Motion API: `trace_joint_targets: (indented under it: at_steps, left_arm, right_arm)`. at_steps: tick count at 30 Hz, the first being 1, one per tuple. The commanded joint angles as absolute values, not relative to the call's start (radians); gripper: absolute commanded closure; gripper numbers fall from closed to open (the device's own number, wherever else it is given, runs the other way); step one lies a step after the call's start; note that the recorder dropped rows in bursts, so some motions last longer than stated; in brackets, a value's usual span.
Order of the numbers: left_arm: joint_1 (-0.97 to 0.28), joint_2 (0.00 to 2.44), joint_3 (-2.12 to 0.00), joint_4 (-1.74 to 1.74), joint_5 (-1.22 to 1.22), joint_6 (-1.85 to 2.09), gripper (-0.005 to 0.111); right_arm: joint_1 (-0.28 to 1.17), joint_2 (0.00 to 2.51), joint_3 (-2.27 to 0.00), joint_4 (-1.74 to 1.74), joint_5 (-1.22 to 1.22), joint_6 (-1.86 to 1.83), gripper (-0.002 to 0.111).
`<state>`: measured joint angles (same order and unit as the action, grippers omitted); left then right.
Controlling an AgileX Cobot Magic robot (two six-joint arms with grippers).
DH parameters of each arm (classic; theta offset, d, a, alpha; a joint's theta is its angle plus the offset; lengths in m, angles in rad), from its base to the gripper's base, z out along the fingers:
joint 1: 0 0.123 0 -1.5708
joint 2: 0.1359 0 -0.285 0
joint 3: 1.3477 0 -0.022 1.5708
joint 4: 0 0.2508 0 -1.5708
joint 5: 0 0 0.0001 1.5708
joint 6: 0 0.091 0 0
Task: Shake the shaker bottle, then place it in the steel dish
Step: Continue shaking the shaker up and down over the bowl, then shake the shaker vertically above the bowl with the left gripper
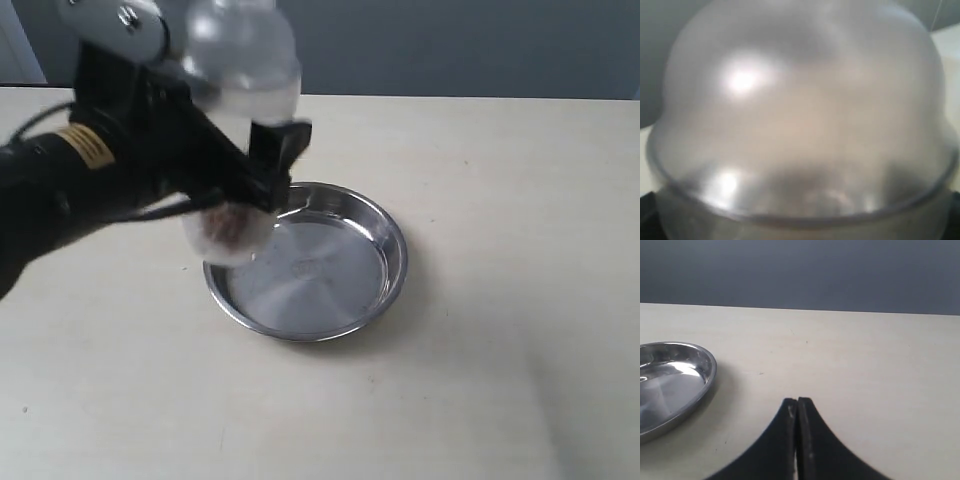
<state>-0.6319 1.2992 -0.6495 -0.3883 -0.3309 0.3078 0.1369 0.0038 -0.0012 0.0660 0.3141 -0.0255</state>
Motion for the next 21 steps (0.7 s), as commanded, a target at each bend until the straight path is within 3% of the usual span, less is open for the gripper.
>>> trace_joint_targets:
  at_steps: [1,7,13,17,21]
  left_arm:
    - [-0.715,1.194,-0.732,-0.183,-0.466,0.269,0.106]
    - [-0.620,1.385,-0.650,-0.492,-0.216,0.275,0.106]
    - [-0.729,1.237,-0.750,-0.244,-0.473,0.291,0.106]
    - [-0.659,1.357,-0.690,-0.473,-0.332,0.340,0.106]
    - [-0.683,1.374,-0.678,-0.468,-0.363,0.336,0.106]
  right_arm:
    - [0.141,0.000,0.000,0.065,0.305,-0.026,0.109]
    - [0.141,0.000,0.000,0.065,0.305,-0.026,0.109]
    - [0.141,0.000,0.000,0.065,0.305,-0.026,0.109]
    - [0.141,0.000,0.000,0.065,0.305,-0.026,0.109]
    - [0.141,0.000,0.000,0.065,0.305,-0.026,0.109]
